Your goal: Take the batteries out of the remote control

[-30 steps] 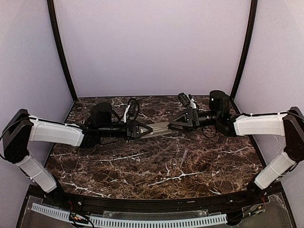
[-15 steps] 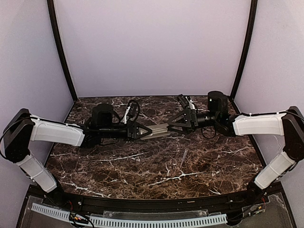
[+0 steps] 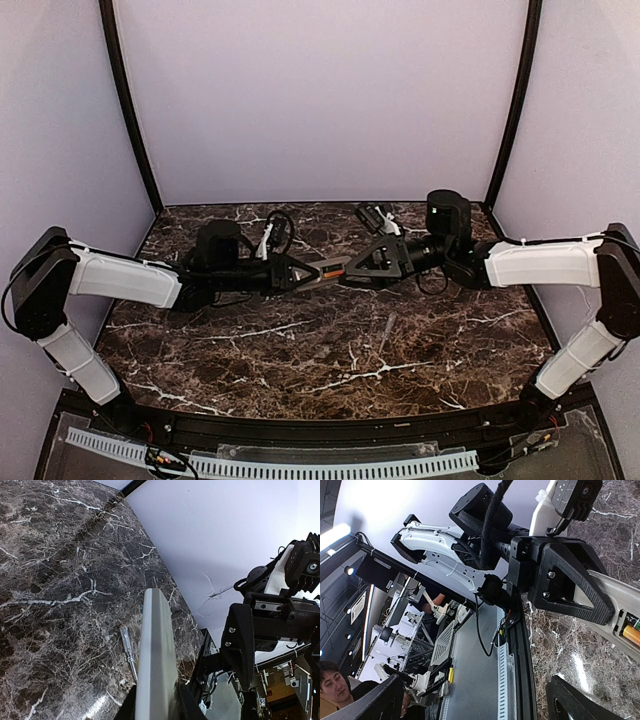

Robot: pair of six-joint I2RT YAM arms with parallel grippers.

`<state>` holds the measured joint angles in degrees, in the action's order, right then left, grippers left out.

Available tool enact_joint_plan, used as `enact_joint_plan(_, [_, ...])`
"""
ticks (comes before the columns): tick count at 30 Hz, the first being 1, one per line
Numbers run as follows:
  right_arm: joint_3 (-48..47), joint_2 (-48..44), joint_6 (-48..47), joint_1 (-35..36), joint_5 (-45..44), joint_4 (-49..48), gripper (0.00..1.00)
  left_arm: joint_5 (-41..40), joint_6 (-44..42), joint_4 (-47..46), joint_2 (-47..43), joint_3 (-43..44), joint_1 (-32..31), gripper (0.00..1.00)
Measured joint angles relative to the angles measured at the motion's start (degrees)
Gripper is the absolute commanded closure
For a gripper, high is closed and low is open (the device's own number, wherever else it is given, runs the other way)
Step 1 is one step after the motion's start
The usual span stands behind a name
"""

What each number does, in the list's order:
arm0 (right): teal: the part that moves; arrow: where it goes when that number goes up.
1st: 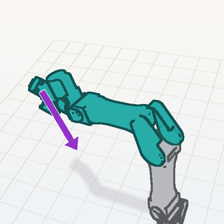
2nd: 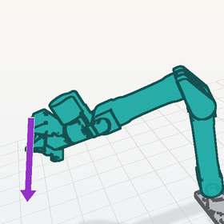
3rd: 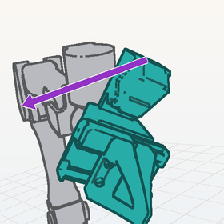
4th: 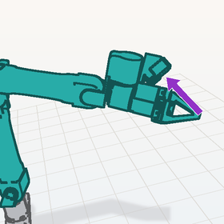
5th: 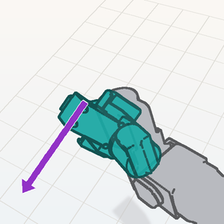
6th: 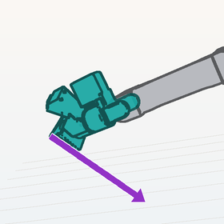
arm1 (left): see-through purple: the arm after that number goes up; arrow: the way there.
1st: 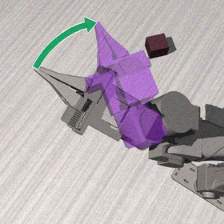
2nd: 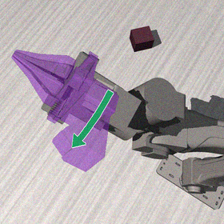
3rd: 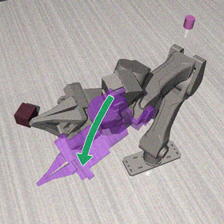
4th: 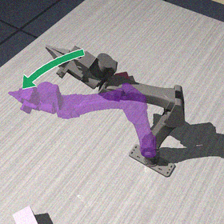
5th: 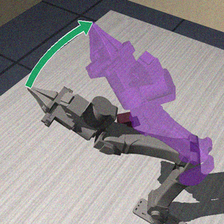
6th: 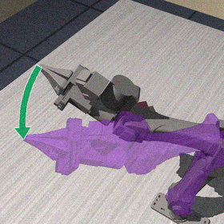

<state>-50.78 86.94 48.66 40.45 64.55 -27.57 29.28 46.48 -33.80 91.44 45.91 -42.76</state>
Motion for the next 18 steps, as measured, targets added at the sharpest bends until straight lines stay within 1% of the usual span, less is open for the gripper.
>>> enact_joint_plan(13, [-0.15, 0.22, -0.66, 0.0, 0.07, 1.36, 0.01, -0.17, 0.0, -0.39, 0.0, 0.0, 0.02, 1.0])
enact_joint_plan(15, [-0.87, 0.22, -2.19, 0.0, -0.28, 3.45, 0.01, -0.15, 0.0, -0.42, 0.0, 0.0, 0.02, 1.0])
enact_joint_plan(18, [-3.91, 0.2, -6.6, 0.0, -3.04, 10.56, 0.01, 0.07, 0.02, -0.39, 0.0, 0.0, 0.02, 1.0])
